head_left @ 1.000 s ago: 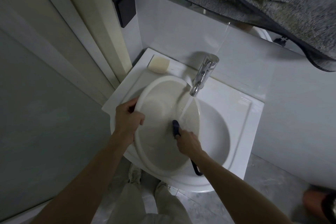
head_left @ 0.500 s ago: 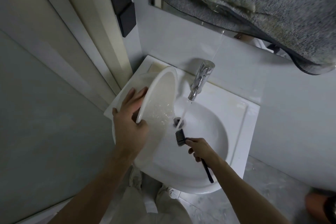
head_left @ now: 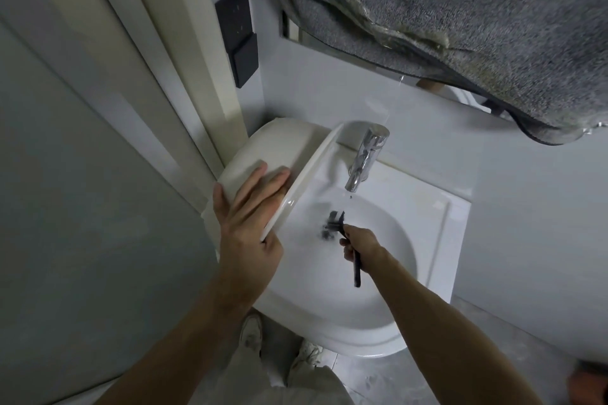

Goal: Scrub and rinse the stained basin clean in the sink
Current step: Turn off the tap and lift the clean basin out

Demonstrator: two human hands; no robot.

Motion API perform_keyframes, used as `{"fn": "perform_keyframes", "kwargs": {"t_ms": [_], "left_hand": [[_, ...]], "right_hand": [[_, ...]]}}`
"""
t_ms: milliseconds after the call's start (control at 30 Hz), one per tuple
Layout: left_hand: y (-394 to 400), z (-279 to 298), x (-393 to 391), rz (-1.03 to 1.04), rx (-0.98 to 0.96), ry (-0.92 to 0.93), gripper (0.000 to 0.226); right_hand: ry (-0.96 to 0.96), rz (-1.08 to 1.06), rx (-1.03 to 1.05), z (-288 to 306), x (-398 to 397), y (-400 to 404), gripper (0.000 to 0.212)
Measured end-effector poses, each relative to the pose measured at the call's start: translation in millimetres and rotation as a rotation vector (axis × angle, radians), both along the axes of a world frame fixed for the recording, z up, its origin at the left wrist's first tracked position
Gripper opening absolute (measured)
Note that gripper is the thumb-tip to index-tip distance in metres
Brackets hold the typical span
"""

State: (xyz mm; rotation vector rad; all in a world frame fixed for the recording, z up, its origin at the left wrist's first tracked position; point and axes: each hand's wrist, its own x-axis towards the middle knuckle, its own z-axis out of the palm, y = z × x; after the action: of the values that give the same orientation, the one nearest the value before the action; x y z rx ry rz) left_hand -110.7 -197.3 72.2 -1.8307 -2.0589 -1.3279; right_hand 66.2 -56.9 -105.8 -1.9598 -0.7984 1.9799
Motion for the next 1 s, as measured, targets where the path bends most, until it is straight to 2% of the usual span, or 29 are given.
{"fn": "perform_keyframes", "kwargs": {"t_ms": [167, 267, 367, 467, 533, 600, 633, 700, 767, 867, 1000], "left_hand": [[1, -2, -6, 0.030, 0.066, 0.052, 0.072], [-1, -5, -9, 0.046, 0.085, 0.057, 0.070], [-1, -6, -9, 0.020, 0.092, 0.093, 0.073], [-2, -1, -8, -0.007, 0.113, 0.087, 0.071], [0, 2, -12, 0.037, 0.127, -0.043, 0.070], [4, 11, -14, 0.137, 0.132, -0.360, 0.074], [7, 18, -16, 0.192, 0.131, -0.560, 0.075], [12, 29, -24, 0.307, 0.112, -0.871, 0.073], [13, 31, -36, 0.382, 0.126, -0.993, 0.066], [10, 37, -44, 0.410, 0.154, -0.985, 0.066], [4, 54, -34, 0.285, 0.202, -0.821, 0.074]], "right_hand": [[0.041, -0.122, -0.042, 4, -3, 13, 0.020], [0.034, -0.091, -0.032, 11, 1, 9, 0.022], [-0.085, 0.078, 0.072, 24, 6, -2, 0.019], [-0.317, 0.438, 0.289, 39, 17, -13, 0.033], [-0.510, 0.734, 0.427, 49, 27, -16, 0.051], [-0.643, 0.933, 0.574, 58, 35, -17, 0.053], [-0.684, 0.961, 0.637, 66, 40, -16, 0.049], [-0.748, 0.936, 0.743, 74, 45, -11, 0.044], [-0.756, 0.851, 0.803, 82, 49, -6, 0.049], [-0.642, 0.674, 0.830, 94, 48, 7, 0.059], [-0.538, 0.628, 0.872, 109, 29, 27, 0.069]]}}
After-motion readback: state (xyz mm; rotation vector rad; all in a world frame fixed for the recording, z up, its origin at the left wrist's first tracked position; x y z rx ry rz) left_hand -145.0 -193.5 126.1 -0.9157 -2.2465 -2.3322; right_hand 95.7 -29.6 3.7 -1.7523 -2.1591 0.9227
